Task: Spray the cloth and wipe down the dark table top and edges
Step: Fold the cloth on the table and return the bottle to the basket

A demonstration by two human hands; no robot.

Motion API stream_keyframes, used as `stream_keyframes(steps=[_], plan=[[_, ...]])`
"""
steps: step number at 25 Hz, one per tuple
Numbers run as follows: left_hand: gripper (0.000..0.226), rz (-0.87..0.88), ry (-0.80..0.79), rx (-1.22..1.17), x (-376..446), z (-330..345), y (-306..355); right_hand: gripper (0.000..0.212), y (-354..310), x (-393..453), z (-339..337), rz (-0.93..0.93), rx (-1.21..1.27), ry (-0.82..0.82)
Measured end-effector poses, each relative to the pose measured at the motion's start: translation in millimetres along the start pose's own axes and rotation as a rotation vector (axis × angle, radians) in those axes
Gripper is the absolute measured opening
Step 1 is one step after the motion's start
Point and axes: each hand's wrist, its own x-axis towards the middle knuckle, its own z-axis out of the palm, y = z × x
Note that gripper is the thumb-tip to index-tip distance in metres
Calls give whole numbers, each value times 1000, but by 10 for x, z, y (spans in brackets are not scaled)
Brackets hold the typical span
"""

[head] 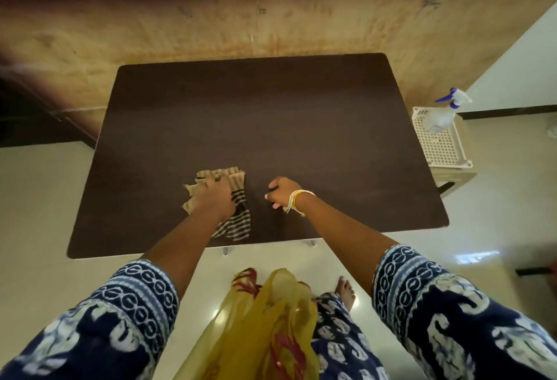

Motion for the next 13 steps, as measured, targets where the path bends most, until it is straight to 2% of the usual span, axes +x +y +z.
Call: stream_keyframes(steps=[2, 7, 8, 10, 11, 13], plan=[[74, -11, -57, -121, 66, 73, -224, 48, -50, -36, 247, 49, 130, -49], [95, 50, 4, -485, 146, 144, -275, 47, -136, -66, 679, 141, 499, -63], [93, 72, -19, -547, 153, 160, -258, 41, -152, -84, 720, 165, 552, -67], [76, 66, -107, -684, 178, 193, -241, 19, -175, -115, 715, 184, 583, -35], [64, 52, -171, -763, 189, 208, -232, 15, -171, -140, 666, 179, 596, -2], [47, 31, -283, -896, 167, 136, -116, 19, -129, -184, 480, 160, 709, 78]])
